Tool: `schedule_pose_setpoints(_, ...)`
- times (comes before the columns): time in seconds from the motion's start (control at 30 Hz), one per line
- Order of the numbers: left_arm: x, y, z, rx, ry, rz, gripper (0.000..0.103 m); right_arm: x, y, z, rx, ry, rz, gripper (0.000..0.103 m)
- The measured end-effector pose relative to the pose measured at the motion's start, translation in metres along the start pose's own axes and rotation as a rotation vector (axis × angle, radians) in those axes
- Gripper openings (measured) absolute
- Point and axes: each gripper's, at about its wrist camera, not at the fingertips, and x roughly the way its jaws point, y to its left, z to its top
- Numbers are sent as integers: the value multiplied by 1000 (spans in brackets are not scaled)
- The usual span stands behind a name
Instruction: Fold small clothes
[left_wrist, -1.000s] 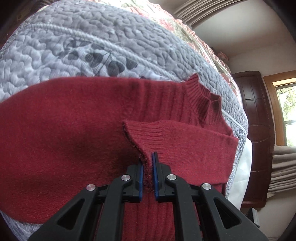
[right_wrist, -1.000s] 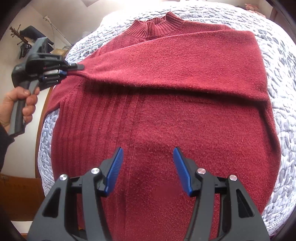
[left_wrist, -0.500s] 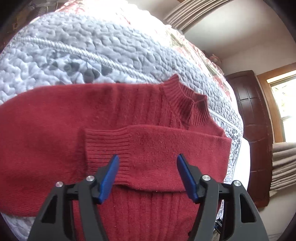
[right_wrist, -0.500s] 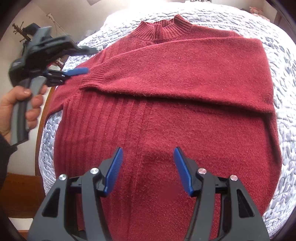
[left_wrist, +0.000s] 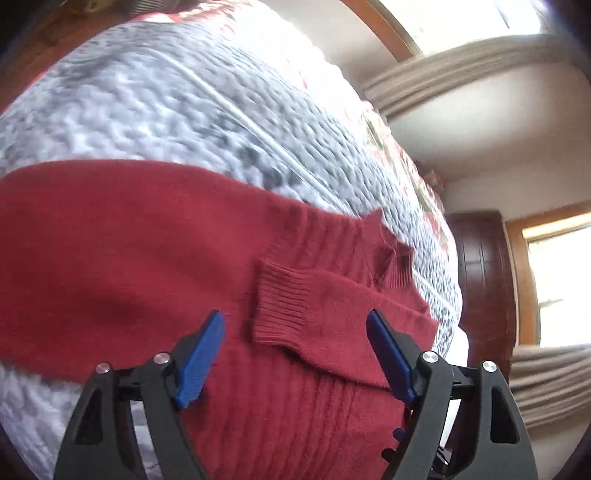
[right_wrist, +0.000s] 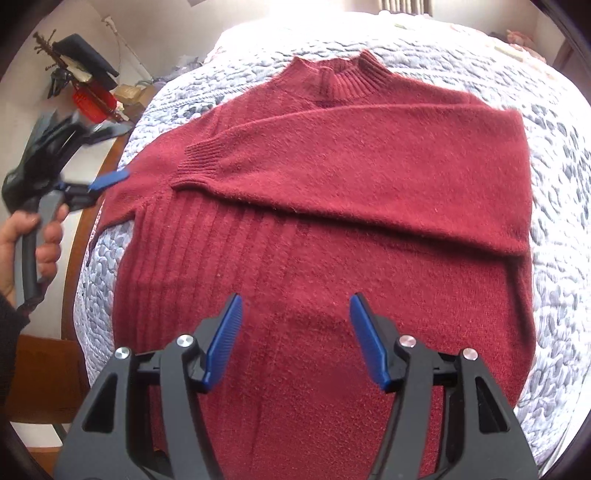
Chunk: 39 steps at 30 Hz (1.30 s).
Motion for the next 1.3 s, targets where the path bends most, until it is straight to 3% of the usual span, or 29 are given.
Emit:
schedule_pose_setpoints(0.27,-158,230,-27,-559,-379,142,84,9,48,14,-113,34,27,63)
schedule_pose_setpoints(0.37,-175,295,-34,-694,-416,156,84,17,69,11,-152,63,36,63)
schedule_pose_setpoints(0.47,-168,330,-28,-731,-403,168,84,24,88,4,-185,90,44,63)
schedule_pose_setpoints(0.8,-136,367,-10,-759,-403,208,82,31,111,-10,-220,120,42,63)
schedule_pose_setpoints(0.83,-138,367,-10,-755,-412,216,78,32,111,-10,-217,120,39,63)
schedule_pose_setpoints(0.9,-138,365,-9,-748,-421,219,51,32,109,-11,-211,119,35,63)
schedule_pose_setpoints(0.93,-139,363,-8,-741,-421,224,45,31,108,-11,-208,118,34,63)
schedule_pose_setpoints(1.0,-140,359,-6,-721,-429,239,22,29,106,-12,-207,116,33,63)
schedule_pose_setpoints(1.07,-145,352,-6,-699,-437,252,12,27,103,-11,-207,110,33,63)
schedule_pose_setpoints(1.3,-172,296,14,-552,-489,253,11,10,98,-11,-194,77,36,63)
